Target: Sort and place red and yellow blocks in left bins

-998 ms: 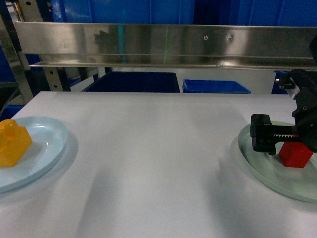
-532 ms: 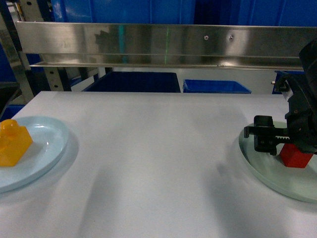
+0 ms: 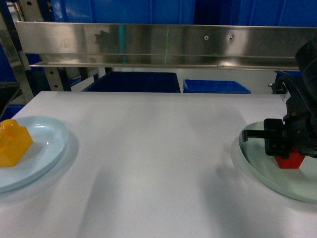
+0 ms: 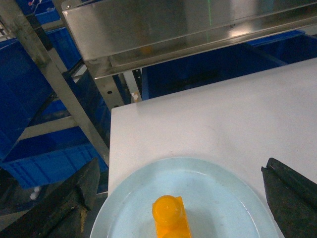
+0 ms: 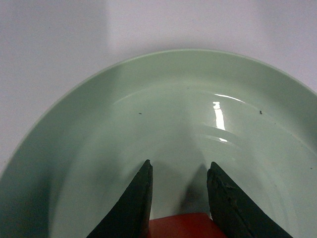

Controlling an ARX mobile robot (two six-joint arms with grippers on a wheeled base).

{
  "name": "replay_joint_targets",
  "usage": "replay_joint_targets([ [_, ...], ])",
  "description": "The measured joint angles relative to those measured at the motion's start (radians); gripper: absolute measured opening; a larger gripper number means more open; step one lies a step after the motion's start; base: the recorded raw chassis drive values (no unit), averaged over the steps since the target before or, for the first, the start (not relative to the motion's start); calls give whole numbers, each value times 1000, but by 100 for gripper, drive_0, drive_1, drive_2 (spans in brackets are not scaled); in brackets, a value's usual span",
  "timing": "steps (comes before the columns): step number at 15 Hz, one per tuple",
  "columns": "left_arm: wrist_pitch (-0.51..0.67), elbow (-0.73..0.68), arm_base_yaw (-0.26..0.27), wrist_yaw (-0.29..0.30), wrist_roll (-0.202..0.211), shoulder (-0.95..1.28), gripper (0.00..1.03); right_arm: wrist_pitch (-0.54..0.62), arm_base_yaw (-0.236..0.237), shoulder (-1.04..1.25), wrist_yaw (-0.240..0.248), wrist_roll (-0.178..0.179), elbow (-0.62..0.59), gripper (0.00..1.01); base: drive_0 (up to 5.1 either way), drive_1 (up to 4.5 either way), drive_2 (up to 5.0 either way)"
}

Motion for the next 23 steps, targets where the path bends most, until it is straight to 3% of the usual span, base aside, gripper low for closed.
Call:
replay_joint_targets([
  [5,0,0,0,0,0,0,98,-44,-32,-86,-70,-14,0,28,0,0,0],
  [6,0,0,0,0,0,0,98,-53,-38,-171,-102,-29,12,28,0,0,0],
  [7,0,0,0,0,0,0,98,-58,-34,-401,-170,-48,-13,28,0,0,0],
  [8,0,0,0,0,0,0,98,-108,-58,-640,-232,-55,-174,28,0,0,0],
  [10,0,0,0,0,0,0,98,-150,-124,-751,-291,-64,-178,28,0,0,0],
  [11,0,0,0,0,0,0,98,-125,-129,-786,-285,-83,-209,28,0,0,0],
  [15,-1,0,0,0,0,0,98,-135,-132,-829,-282,-101,-240,28,0,0,0],
  [23,0,0,0,1,0,0,98,-113,-149,-876,-290,-108,-303,28,0,0,0],
])
